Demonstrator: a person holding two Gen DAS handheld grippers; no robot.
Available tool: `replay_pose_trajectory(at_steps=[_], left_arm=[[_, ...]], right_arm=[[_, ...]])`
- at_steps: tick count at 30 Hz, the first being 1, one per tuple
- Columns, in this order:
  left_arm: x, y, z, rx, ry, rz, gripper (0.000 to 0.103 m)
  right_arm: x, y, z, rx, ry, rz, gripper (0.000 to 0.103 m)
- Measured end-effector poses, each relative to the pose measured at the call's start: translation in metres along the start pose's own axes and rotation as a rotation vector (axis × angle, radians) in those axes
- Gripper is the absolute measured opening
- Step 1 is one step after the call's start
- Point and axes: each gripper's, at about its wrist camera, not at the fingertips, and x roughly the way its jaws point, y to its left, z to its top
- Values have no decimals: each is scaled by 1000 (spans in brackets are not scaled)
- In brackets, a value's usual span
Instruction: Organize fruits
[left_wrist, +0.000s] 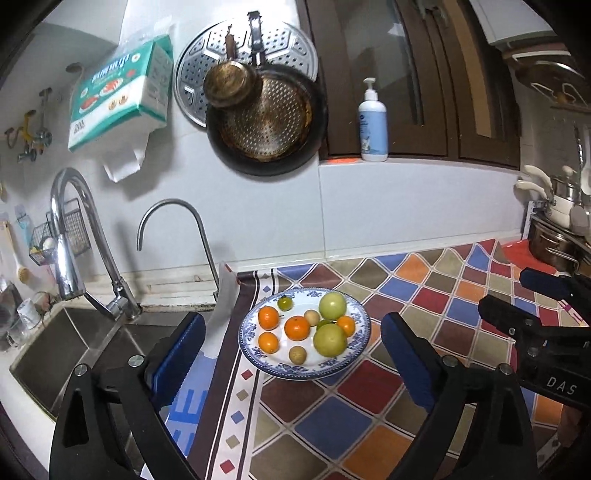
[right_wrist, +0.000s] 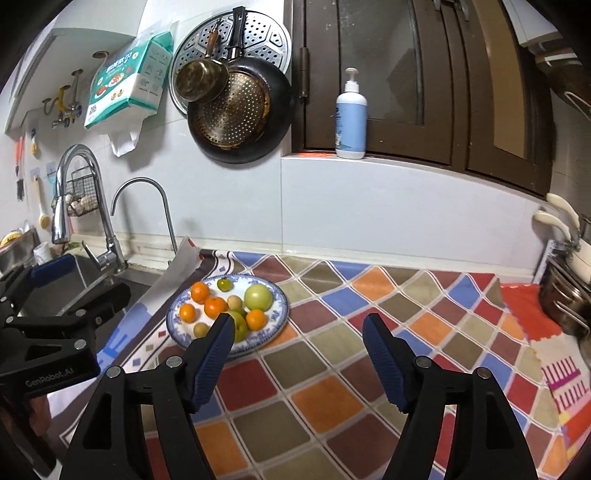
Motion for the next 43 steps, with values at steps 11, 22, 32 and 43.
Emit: replay_pose_trajectory(at_steps=[11,22,32,43], left_arm=[[-43,-21,-8,15,-21,-10,103],[-67,-31,-17,-5,-6,-9,103],[-71,-35,-23,-16,19,-21,103],[-67,-37,-23,-21,36,-33,103]], right_arm=[[-43,-18,-16,28,3,-3,77],[-69,-23,-28,38,6,20,80],[-79,-28,-34,35,3,8,80],[-80,-29,-35,34,9,6,80]])
